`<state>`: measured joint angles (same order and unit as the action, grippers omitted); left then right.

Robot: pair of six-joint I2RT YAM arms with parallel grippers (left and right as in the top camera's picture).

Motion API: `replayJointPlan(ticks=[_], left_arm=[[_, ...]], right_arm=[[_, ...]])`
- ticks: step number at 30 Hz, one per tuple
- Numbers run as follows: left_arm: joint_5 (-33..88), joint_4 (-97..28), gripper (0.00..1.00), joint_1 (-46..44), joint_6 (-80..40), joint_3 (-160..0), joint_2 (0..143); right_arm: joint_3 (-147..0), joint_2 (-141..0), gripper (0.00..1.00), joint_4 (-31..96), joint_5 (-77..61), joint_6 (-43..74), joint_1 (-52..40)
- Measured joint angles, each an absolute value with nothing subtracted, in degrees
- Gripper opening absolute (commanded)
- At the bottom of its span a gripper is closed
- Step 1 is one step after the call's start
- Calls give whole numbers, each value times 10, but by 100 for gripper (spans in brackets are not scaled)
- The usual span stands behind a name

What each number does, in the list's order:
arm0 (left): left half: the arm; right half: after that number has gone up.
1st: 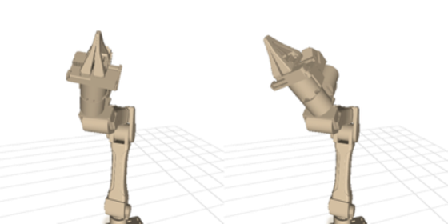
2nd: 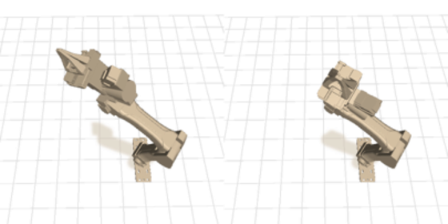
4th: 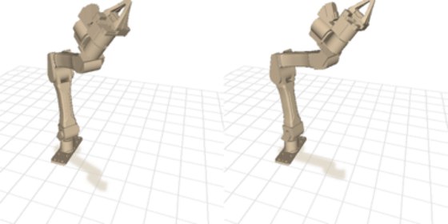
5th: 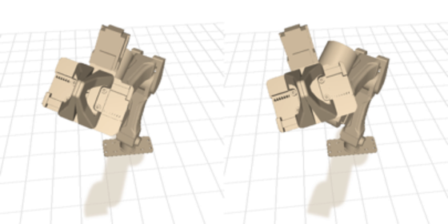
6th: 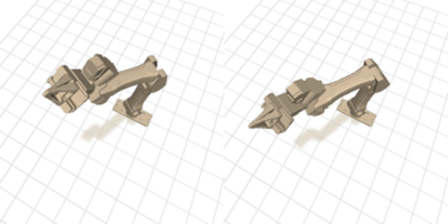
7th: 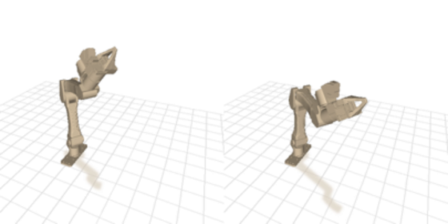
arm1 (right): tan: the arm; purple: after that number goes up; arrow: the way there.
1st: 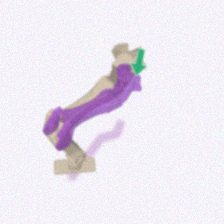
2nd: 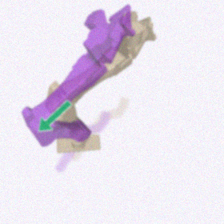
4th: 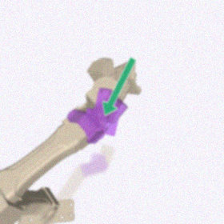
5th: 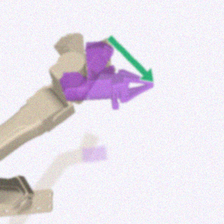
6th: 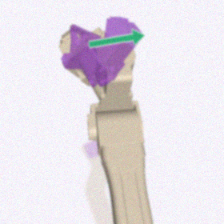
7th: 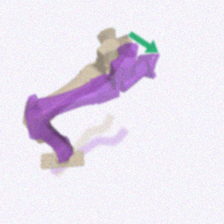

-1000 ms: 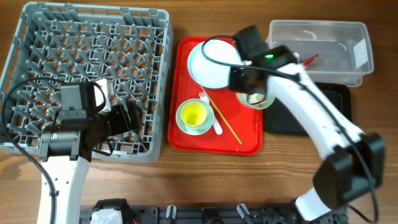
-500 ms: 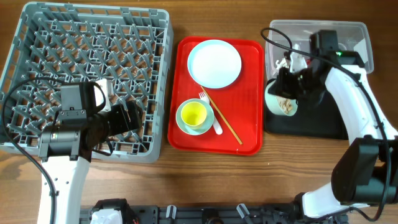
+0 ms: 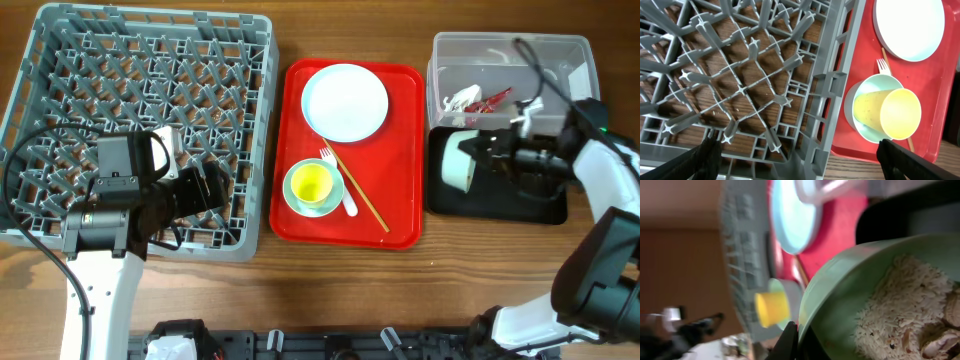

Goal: Sort waste into correct bins and load items into the dishwasher rack
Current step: 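Lift the bowl and tip the rice onto the black tray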

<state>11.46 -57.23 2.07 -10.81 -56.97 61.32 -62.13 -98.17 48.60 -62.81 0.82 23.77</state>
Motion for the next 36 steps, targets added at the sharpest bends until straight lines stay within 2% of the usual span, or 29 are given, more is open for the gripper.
replayJointPlan(ticks=[11, 24, 31, 36], left_arm=[[115, -572, 100, 20, -108, -570, 613], [115, -572, 100, 21, -108, -570, 613], [115, -572, 100, 21, -108, -570, 613], [115, -572, 100, 20, -108, -570, 613]], right_arm=[[-620, -982, 4, 416, -745, 136, 325], [-618, -982, 4, 331, -851, 278, 332], [-616, -982, 4, 266, -874, 371, 332], [-616, -982, 4, 248, -866, 391, 332]])
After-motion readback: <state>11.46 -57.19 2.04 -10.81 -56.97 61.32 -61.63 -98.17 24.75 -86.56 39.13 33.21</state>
